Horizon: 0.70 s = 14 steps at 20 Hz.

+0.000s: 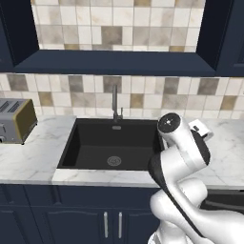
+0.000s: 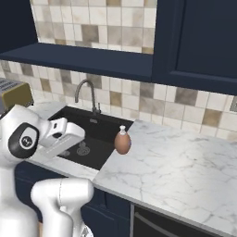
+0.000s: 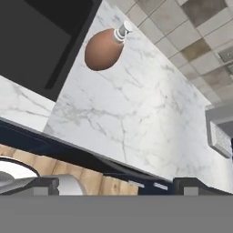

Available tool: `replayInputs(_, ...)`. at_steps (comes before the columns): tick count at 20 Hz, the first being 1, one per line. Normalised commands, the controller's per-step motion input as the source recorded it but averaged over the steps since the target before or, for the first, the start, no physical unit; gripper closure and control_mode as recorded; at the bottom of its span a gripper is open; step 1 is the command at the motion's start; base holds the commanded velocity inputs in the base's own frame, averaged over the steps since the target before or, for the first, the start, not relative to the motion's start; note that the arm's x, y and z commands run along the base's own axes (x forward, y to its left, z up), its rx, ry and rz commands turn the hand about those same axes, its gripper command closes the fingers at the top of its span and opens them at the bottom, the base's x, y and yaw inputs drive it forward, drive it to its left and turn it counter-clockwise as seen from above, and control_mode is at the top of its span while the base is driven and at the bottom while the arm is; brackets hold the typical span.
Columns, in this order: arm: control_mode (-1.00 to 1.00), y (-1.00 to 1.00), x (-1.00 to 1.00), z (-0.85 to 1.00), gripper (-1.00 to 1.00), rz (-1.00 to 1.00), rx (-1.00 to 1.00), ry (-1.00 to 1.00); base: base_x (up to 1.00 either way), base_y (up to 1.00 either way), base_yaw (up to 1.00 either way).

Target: Restock the sink supplies by placing the sponge and soap dispenser on the counter and next to the sink. Make sure the soap dispenser is upright.

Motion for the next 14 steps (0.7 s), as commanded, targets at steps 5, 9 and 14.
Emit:
replayInputs(5,-1.00,0.12,0.00,-0.04,-1.00,0.03,-0.01,0.00,0.00,0.00,0.00)
replayInputs(9,1.00,0.21,0.00,-0.02,-1.00,0.00,-0.04,0.00,0.00,0.29,0.00)
replayInputs(14,1.00,0.00,0.00,0.00,-1.00,0.00,0.00,0.00,-0.16,0.17,0.25)
